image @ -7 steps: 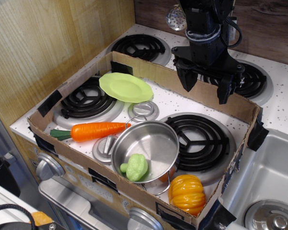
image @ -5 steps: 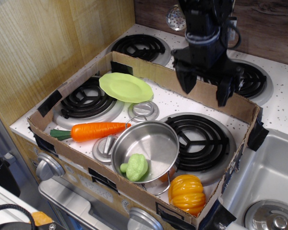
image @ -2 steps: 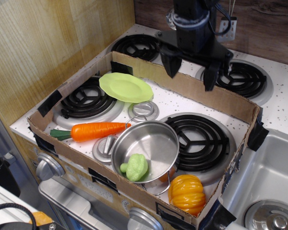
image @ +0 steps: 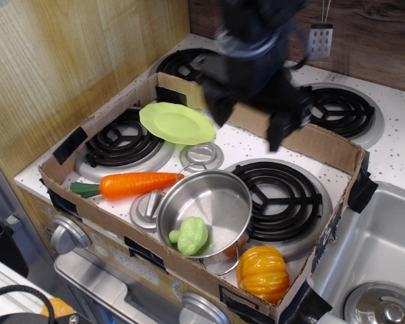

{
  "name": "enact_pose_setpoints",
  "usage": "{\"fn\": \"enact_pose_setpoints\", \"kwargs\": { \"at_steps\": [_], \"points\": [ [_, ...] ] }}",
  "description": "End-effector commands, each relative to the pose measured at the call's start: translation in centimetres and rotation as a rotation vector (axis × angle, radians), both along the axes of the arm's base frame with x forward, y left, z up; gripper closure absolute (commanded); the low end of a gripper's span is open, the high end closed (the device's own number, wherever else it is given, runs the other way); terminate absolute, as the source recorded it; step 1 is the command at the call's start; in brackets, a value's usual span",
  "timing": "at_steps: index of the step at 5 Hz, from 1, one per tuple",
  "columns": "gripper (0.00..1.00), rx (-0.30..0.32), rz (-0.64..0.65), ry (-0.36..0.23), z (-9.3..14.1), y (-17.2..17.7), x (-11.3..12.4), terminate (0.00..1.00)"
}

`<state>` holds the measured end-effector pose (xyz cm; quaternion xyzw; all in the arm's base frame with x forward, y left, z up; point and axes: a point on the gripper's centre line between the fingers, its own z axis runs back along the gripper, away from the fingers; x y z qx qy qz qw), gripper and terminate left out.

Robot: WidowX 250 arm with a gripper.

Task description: Take broccoli out of pan

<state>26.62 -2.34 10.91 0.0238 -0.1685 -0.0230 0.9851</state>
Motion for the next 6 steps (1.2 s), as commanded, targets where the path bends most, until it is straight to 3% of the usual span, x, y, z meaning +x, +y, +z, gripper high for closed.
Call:
{"fn": "enact_pose_setpoints", "kwargs": {
  "at_steps": [1,3,6],
  "points": [
    [0.00,-0.022,-0.026,-0.032,-0.9,1.7,-1.5,0.00],
    [0.00,-0.103,-0.006,-0.014,-3.3,2.3,-2.8,0.00],
    [0.00,-0.074,0.059,-0.030,-6.0,2.1,-4.2,0.00]
  ]
}}
